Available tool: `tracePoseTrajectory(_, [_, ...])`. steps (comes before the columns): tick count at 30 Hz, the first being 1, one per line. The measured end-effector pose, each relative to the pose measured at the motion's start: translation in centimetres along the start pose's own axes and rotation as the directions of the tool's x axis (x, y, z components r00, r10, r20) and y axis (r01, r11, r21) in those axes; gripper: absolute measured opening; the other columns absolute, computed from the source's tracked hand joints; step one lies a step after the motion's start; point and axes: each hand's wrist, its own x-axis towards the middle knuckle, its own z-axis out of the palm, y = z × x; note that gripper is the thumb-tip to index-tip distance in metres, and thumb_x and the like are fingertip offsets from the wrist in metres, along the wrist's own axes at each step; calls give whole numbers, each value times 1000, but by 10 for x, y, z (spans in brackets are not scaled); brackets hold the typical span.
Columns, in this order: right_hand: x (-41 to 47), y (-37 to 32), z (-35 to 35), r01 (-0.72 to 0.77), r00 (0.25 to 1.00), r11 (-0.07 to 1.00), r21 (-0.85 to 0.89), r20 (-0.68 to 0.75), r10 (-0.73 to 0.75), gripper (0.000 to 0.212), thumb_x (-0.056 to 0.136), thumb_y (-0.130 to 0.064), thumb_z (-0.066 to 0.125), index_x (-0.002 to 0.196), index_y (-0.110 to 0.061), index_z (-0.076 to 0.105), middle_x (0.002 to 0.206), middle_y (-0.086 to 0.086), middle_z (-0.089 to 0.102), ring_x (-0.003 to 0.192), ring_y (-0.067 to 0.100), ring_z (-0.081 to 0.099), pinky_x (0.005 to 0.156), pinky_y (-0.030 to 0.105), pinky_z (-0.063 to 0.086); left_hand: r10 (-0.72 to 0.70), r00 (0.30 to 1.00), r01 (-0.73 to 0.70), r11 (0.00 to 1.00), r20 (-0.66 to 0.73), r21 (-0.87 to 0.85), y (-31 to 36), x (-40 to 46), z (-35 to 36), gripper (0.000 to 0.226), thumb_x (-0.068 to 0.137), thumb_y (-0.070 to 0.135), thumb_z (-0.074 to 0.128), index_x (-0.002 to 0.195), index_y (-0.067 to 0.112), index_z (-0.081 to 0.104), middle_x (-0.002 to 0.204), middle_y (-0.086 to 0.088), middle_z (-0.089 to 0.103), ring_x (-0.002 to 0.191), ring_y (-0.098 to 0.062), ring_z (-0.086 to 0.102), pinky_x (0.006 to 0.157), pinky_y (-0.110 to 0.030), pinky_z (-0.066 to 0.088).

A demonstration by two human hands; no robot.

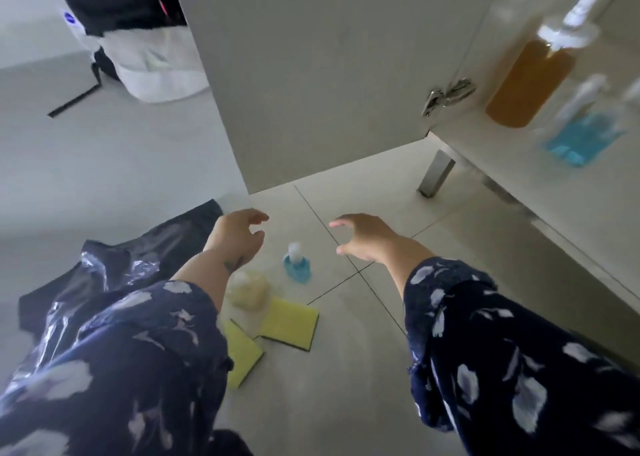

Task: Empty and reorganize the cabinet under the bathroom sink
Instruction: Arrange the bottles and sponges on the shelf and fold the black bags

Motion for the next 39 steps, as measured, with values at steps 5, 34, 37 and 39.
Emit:
tracePoseTrajectory(5, [21, -5, 47, 57, 996, 997, 45, 62, -59, 56, 86, -15, 67, 138, -24, 47, 144, 1, 45, 130, 20, 45, 104, 28, 37, -225, 974, 225, 973, -4, -56, -55, -37, 17, 48, 84, 11, 56, 130, 25, 55, 136, 0, 53, 119, -20, 53, 92, -28, 44])
tracePoseTrajectory(34, [1, 64, 10, 58, 888, 952, 300, -452, 89, 29, 87, -10, 59, 116, -17, 58, 105, 7, 68, 92, 25, 66, 80, 38, 56, -218, 958, 213, 976, -188, -47, 83, -27, 51, 70, 67, 41, 79, 129, 26, 50, 108, -6, 65, 94, -29, 63, 70, -29, 47])
tracePoseTrajectory(37, [-23, 86, -55, 24, 842, 984, 179, -535, 76, 26, 87, -14, 58, 113, -13, 58, 104, 9, 68, 97, 28, 64, 80, 36, 53, -114, 975, 107, 993, -190, -47, 157, -24, 44, 71, 68, 40, 79, 130, 25, 49, 113, -8, 64, 100, -31, 62, 78, -34, 50])
tracePoseTrajectory(39, [-36, 103, -93, 0, 804, 994, 106, -591, 63, 28, 88, -19, 61, 115, -14, 58, 109, 7, 68, 103, 26, 62, 83, 32, 50, -34, 981, 28, 999, -194, -35, 202, -19, 42, 72, 69, 39, 79, 132, 23, 47, 117, -9, 62, 105, -32, 60, 82, -35, 49])
